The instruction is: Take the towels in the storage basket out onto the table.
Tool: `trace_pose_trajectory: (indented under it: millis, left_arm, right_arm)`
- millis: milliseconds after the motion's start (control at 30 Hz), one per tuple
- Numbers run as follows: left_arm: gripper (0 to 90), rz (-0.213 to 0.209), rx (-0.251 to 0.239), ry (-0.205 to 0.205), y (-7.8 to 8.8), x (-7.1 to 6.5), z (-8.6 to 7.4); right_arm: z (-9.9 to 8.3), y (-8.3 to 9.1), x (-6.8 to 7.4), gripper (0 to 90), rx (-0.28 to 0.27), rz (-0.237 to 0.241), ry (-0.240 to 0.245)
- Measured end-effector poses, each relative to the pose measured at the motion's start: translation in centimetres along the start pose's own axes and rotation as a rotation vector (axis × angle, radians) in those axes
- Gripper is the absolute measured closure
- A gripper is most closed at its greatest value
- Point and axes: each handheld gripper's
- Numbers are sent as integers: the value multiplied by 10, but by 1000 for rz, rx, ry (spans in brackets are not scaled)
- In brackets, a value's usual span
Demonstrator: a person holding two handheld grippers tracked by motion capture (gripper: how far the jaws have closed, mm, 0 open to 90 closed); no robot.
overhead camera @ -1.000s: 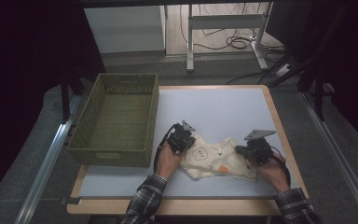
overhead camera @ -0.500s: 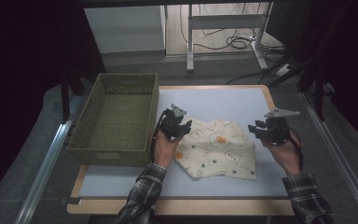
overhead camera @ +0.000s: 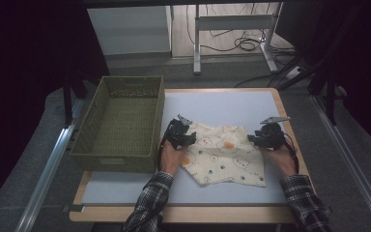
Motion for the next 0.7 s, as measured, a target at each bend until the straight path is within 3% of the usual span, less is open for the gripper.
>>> trace_pose_trajectory:
  millis: [67, 133, 167, 200, 233, 267, 367, 433, 500, 700]
  left_arm:
    - [435, 4, 14, 0, -5, 2, -4]
    - [430, -20, -9, 32, -6, 5, -7]
    - [431, -28, -12, 39, -6, 6, -7]
    - [431, -31, -15, 43, -6, 6, -7]
    - [432, -31, -15, 43, -6, 6, -7]
    - [432, -26, -8, 32, -6, 6, -6]
    - [432, -4, -17, 12, -6, 4, -3]
    - [431, -5, -37, 17, -4, 4, -2]
    - [431, -14, -59, 17, -1, 4, 0]
    - [433, -9, -56, 18, -6, 8, 15]
  right_arm:
    - [-3, -9, 4, 658, 37, -7, 17]
    - [-4, -9, 4, 851, 21, 22, -26]
    - [-3, -9, 4, 872, 30, 36, -34]
    - [-1, -8, 5, 879, 42, 15, -15]
    - [9, 0, 5, 879, 25, -84, 51]
    - [9, 0, 5, 879, 25, -84, 51]
    - [28, 23, -7, 836, -117, -147, 3]
    - [34, 25, -16, 644, -66, -152, 7]
    - [30, 26, -20, 619, -43, -193, 40]
    - [10, 33, -32, 565, -38, -143, -35]
Point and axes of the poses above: each handheld gripper's, and its own axes: y roughly backward along the jaws, z roughly out of its top, x roughly to its left, and after that the axes turned 4 degrees about -z, right-handed
